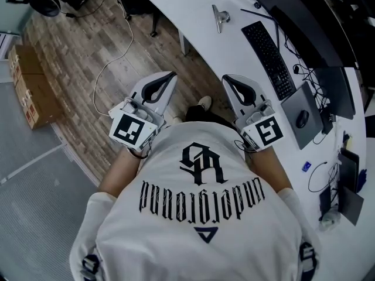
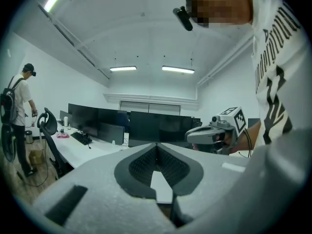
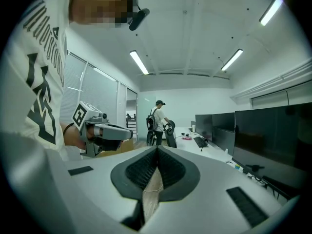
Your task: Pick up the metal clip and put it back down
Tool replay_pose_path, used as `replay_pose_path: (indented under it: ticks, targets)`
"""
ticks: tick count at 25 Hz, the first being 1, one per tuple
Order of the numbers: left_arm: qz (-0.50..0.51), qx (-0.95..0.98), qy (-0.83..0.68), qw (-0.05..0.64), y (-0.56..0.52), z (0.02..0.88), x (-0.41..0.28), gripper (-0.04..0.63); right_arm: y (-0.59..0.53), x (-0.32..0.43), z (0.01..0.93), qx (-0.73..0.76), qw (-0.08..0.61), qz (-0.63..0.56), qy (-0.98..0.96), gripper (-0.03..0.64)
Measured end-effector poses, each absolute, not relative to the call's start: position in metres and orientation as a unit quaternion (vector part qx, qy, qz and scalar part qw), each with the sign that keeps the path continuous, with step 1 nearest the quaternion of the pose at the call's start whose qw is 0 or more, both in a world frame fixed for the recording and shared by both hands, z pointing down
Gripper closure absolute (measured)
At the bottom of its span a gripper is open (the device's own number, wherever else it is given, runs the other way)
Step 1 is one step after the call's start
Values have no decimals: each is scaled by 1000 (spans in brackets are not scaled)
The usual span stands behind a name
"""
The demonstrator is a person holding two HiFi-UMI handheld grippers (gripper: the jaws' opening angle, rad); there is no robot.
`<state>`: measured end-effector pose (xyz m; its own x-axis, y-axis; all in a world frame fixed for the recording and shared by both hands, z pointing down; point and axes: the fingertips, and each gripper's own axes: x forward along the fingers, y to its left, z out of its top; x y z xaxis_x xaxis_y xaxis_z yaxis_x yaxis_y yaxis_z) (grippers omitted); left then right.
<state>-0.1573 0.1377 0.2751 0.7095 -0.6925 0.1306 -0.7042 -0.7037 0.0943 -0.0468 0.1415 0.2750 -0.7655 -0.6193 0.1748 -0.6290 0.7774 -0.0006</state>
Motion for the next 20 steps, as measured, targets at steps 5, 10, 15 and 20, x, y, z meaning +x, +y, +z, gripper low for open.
replay_pose_path:
  ticks: [5, 10, 15, 20]
  targets:
    - [43, 926, -368, 69, 95, 275, -115, 583, 103, -13, 273, 336, 77, 30, -938, 611]
    - [43, 934, -350, 58, 70, 268, -72, 583, 82, 15, 267, 339, 74, 23, -938, 611]
    - [47, 942, -326, 57, 47, 265, -44, 583, 62, 39, 270, 362, 69, 29, -929, 611]
    - [47, 951, -299, 62, 28, 272, -25, 583, 46, 55, 273, 388, 65, 37, -919, 611]
